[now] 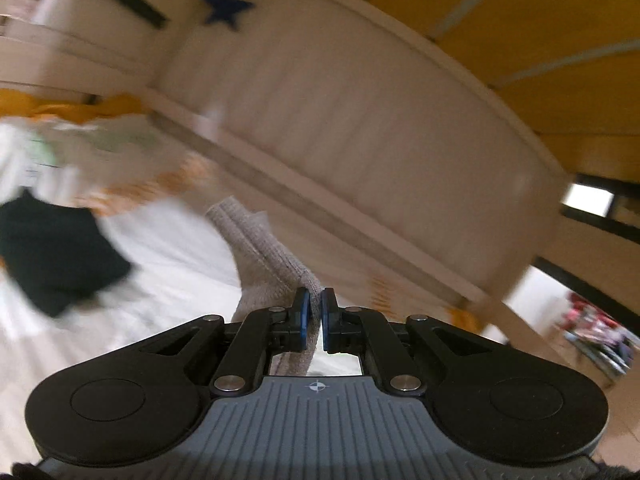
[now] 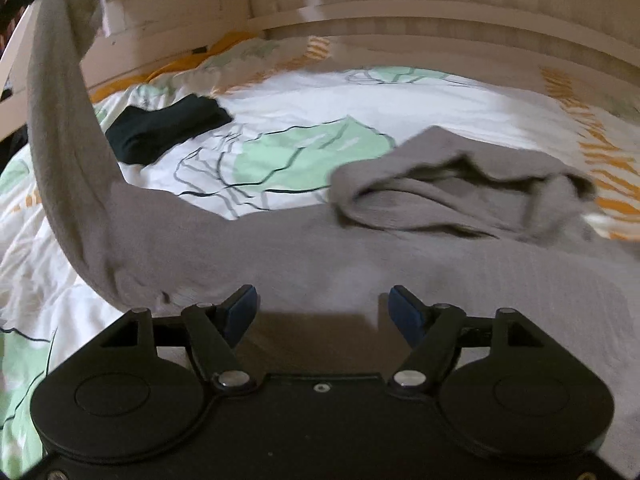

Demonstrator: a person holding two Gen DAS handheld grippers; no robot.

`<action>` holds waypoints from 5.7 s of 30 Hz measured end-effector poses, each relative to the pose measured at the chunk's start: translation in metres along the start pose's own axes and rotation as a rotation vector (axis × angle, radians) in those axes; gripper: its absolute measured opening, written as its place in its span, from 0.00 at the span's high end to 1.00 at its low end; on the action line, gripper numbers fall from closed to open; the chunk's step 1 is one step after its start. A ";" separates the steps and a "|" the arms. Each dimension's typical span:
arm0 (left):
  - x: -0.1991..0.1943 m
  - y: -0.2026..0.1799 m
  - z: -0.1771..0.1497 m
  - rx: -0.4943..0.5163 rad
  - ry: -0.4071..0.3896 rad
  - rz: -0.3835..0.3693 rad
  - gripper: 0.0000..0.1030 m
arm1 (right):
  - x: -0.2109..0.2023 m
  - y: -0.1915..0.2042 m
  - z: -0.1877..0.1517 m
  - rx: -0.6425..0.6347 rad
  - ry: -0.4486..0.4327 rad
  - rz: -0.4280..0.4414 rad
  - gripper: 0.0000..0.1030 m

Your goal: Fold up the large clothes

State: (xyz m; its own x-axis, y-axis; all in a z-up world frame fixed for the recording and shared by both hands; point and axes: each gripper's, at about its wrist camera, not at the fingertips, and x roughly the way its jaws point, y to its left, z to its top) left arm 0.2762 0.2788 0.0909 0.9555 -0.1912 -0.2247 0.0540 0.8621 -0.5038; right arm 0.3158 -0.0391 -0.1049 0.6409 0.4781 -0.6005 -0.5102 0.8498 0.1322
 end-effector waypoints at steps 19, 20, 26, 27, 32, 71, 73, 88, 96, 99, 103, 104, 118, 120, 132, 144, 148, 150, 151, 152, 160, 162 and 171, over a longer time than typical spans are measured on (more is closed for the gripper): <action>0.161 -0.145 -0.210 0.077 0.423 -0.118 0.73 | -0.094 -0.138 -0.042 0.249 -0.029 -0.176 0.27; 0.161 -0.146 -0.214 0.084 0.443 -0.115 0.62 | -0.095 -0.142 -0.043 0.262 -0.027 -0.179 0.27; 0.143 -0.157 -0.214 0.144 0.436 -0.182 0.36 | -0.098 -0.154 -0.052 0.300 -0.016 -0.208 0.26; 0.137 -0.163 -0.213 0.171 0.426 -0.204 0.34 | -0.097 -0.156 -0.053 0.310 -0.011 -0.210 0.26; 0.102 -0.151 -0.207 0.290 0.370 -0.163 0.32 | -0.102 -0.158 -0.055 0.335 -0.012 -0.210 0.26; 0.071 0.048 -0.230 0.134 0.462 0.205 0.22 | -0.049 -0.204 -0.010 0.604 0.030 -0.118 0.82; 0.069 0.049 -0.228 0.123 0.455 0.199 0.22 | -0.051 -0.196 -0.004 0.558 0.033 -0.095 0.83; 0.071 0.068 -0.215 0.076 0.393 0.317 0.21 | -0.095 -0.196 -0.040 0.341 0.013 -0.205 0.76; 0.072 0.067 -0.219 0.132 0.399 0.331 0.19 | -0.114 -0.188 -0.056 0.270 0.143 -0.174 0.77; 0.070 0.065 -0.220 0.138 0.396 0.334 0.19 | -0.127 -0.191 -0.053 0.290 0.095 -0.189 0.71; 0.073 0.064 -0.220 0.142 0.396 0.333 0.19 | -0.132 -0.207 -0.037 0.354 -0.034 -0.211 0.36; 0.074 0.064 -0.220 0.144 0.396 0.334 0.19 | -0.126 -0.211 -0.032 0.364 -0.038 -0.211 0.36; 0.066 0.046 -0.198 0.207 0.373 0.368 0.19 | -0.133 -0.183 -0.003 0.181 -0.214 -0.155 0.90; 0.066 0.038 -0.186 0.210 0.343 0.357 0.19 | -0.136 -0.184 -0.009 0.173 -0.194 -0.162 0.90; 0.148 -0.003 -0.223 0.445 0.571 0.291 0.18 | -0.109 -0.204 -0.059 0.191 -0.017 -0.190 0.89; 0.155 -0.015 -0.224 0.617 0.555 0.275 0.17 | -0.117 -0.210 -0.054 0.238 -0.017 -0.157 0.79; 0.162 -0.024 -0.228 0.754 0.534 0.247 0.17 | -0.123 -0.215 -0.052 0.272 -0.054 -0.157 0.45; 0.164 -0.029 -0.230 0.847 0.525 0.215 0.17 | -0.126 -0.217 -0.050 0.287 -0.075 -0.141 0.39; 0.165 -0.030 -0.231 0.893 0.521 0.195 0.17 | -0.126 -0.218 -0.049 0.293 -0.084 -0.135 0.39; 0.165 -0.032 -0.233 0.936 0.517 0.177 0.17 | -0.126 -0.219 -0.047 0.298 -0.088 -0.129 0.39; 0.174 -0.026 -0.227 0.964 0.594 0.014 0.46 | -0.098 -0.226 -0.040 0.352 -0.047 -0.083 0.44; 0.175 -0.022 -0.225 0.874 0.626 -0.049 0.77 | -0.095 -0.223 -0.041 0.343 -0.035 -0.086 0.80; 0.175 -0.002 -0.211 0.547 0.587 0.023 0.91 | -0.109 -0.213 -0.040 0.281 -0.072 -0.080 0.89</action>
State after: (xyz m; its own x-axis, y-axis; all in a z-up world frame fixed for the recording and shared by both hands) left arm 0.3823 0.1449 -0.1239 0.6579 -0.2546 -0.7088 0.3157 0.9477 -0.0473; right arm 0.3321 -0.2809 -0.0991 0.7169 0.4132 -0.5615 -0.2839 0.9086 0.3062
